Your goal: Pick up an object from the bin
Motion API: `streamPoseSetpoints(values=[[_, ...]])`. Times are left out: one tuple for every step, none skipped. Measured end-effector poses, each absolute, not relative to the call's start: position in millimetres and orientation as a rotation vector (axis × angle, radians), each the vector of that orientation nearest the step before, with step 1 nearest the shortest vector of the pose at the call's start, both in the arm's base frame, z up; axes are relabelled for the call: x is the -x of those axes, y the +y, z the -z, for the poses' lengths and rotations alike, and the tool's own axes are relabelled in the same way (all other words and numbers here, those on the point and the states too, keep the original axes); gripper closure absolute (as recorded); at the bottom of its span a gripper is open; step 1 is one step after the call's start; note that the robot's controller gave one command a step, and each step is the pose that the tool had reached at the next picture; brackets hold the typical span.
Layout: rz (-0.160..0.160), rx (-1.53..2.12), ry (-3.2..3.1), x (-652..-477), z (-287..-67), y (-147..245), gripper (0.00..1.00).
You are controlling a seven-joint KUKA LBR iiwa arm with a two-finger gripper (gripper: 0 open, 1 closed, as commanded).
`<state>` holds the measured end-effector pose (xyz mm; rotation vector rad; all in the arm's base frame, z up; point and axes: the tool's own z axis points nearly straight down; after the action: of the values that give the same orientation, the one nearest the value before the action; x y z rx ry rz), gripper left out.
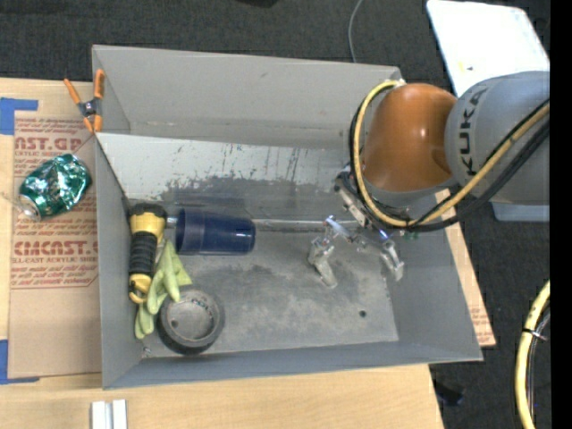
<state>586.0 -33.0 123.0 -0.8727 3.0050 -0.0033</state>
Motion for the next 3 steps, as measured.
streamPoseSetpoints(values=[[0.01, 1.203, 2.884, -577.9, -104, -16, 0.0], [0.007, 1.048, 2.943, -582.6, -106, -4, 0.0], [0.005, 1.233, 2.87, -586.3, -103, 6, 0.0]])
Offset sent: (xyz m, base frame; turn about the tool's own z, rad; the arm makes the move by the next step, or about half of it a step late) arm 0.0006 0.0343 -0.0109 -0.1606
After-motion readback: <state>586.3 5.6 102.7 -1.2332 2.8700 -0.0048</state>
